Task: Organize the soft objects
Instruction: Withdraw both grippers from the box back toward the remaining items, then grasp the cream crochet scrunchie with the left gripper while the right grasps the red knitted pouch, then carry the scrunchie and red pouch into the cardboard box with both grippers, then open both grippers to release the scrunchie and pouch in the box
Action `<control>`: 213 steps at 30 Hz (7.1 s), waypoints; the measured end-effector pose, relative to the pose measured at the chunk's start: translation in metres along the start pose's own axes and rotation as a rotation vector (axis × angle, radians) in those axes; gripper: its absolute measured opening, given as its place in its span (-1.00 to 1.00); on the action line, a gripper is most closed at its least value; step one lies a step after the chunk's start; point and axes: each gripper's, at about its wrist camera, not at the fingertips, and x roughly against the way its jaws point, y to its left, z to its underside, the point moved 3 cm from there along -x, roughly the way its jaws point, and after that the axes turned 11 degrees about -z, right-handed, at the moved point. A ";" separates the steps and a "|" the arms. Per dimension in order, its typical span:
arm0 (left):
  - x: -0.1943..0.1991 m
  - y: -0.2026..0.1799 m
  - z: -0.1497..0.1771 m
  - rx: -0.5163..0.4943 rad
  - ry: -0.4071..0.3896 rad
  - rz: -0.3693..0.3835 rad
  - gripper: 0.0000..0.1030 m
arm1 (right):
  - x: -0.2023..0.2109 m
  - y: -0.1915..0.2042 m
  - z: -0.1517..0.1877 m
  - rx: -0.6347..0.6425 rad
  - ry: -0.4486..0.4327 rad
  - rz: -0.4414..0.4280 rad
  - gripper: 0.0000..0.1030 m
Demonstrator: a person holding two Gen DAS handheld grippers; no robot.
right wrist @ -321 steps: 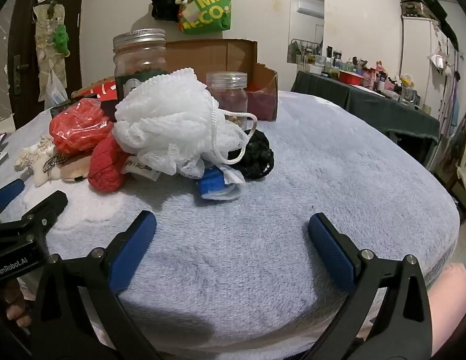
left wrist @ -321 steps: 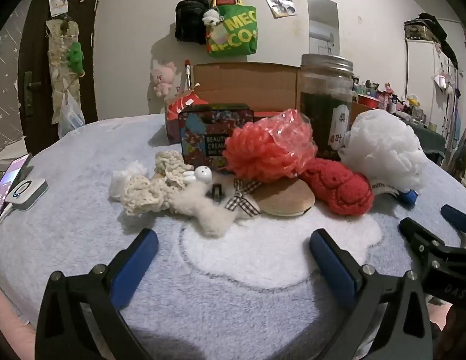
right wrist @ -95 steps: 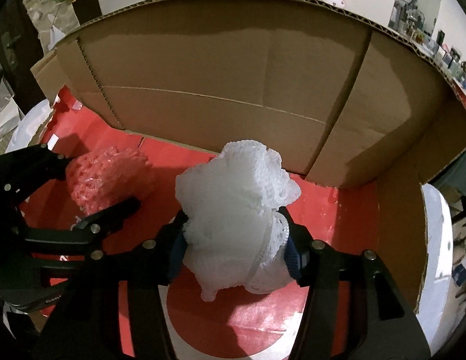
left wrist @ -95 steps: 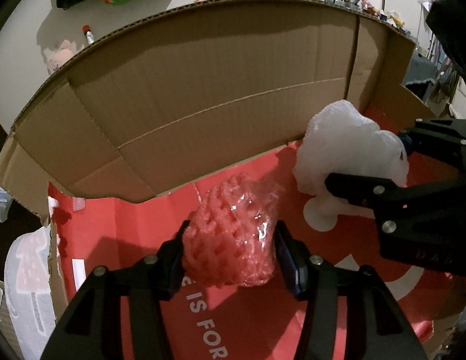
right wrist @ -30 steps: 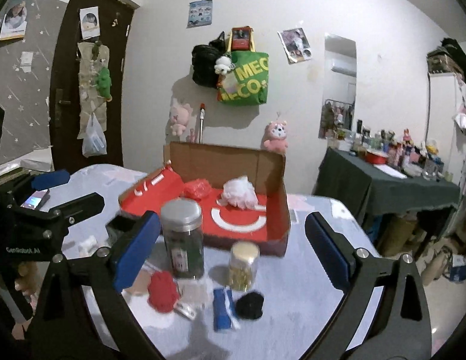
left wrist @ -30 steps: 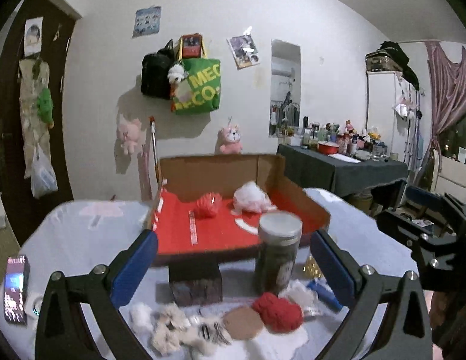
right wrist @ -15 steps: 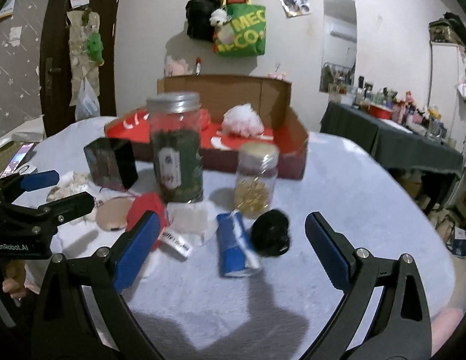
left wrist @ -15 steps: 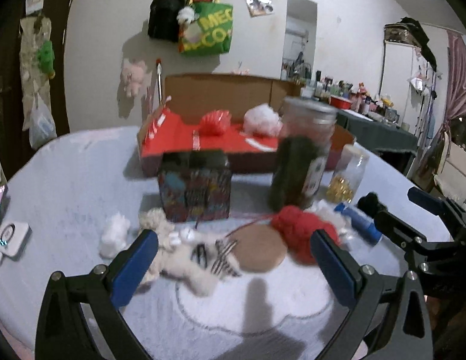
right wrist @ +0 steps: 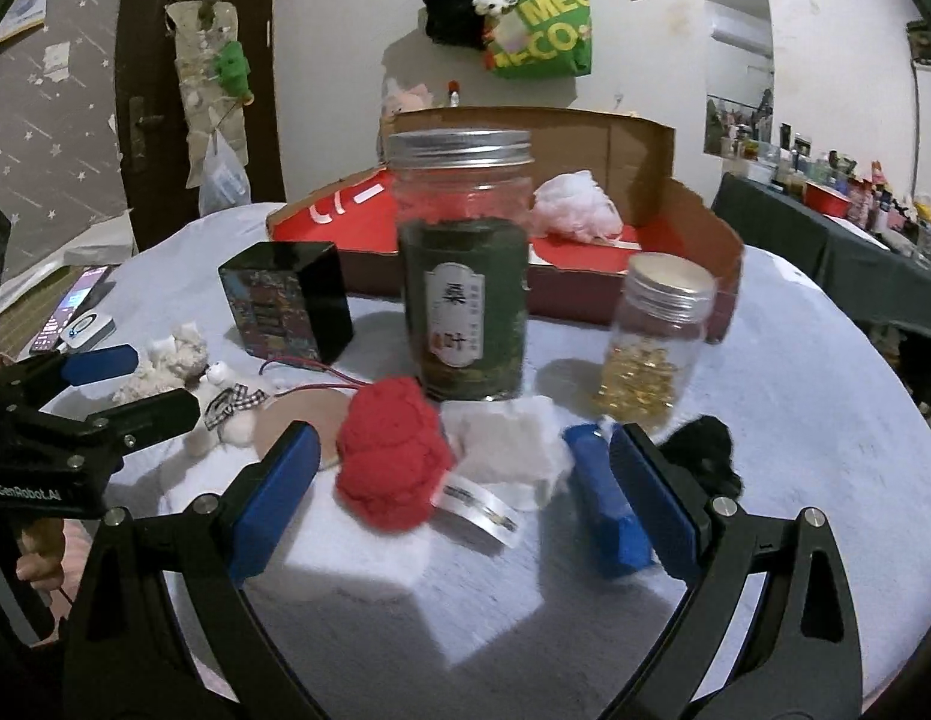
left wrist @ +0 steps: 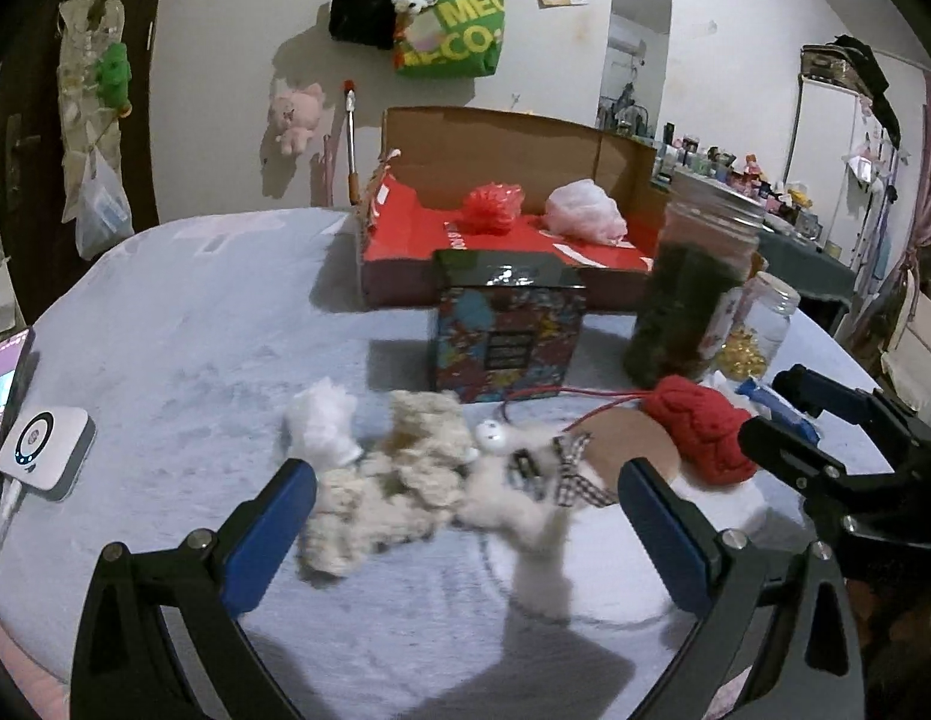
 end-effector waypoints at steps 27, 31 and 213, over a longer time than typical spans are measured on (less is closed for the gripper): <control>-0.024 0.035 -0.012 -0.077 0.082 0.040 0.44 | -0.037 0.013 -0.003 0.016 0.126 -0.156 -0.26; -0.015 0.035 -0.013 -0.088 0.071 0.060 0.44 | -0.037 0.010 -0.003 0.003 0.131 -0.170 -0.26; -0.170 -0.044 -0.209 -0.231 0.250 0.062 0.60 | -0.153 -0.159 -0.185 0.011 0.423 0.119 0.36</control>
